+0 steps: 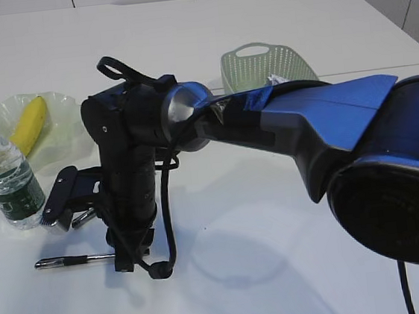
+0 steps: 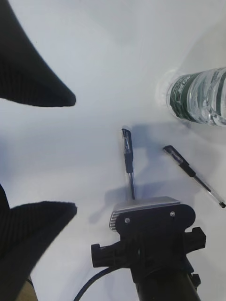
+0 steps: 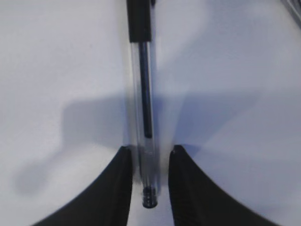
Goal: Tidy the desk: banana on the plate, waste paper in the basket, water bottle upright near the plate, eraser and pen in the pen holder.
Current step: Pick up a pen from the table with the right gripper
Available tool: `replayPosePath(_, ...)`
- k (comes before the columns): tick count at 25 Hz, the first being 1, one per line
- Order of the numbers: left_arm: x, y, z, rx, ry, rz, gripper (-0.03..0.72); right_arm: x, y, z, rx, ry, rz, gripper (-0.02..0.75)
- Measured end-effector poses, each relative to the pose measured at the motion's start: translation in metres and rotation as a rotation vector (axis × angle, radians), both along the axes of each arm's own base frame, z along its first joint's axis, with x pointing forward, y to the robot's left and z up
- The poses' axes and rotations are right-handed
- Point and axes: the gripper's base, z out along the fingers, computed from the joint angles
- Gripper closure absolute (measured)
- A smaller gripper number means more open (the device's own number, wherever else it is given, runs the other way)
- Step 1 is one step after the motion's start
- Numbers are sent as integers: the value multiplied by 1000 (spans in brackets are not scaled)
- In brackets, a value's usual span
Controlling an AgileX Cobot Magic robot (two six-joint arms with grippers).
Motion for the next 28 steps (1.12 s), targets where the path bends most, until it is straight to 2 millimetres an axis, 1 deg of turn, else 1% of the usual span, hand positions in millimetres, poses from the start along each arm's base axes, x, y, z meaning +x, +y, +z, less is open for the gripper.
replayPosePath(3, 0, 0, 0, 0, 0, 0, 235, 0, 0, 0, 2, 3, -1, 622)
replayPosePath(11, 0, 0, 0, 0, 0, 0, 235, 0, 0, -1, 0, 0, 0, 689)
replayPosePath(17, 0, 0, 0, 0, 0, 0, 235, 0, 0, 0, 0, -1, -2, 696)
replayPosePath(22, 0, 0, 0, 2, 0, 0, 235, 0, 0, 0, -2, 10, -50, 696)
replayPosePath(28, 0, 0, 0, 2, 3, -1, 235, -2, -1, 0, -11, 31, -57, 697)
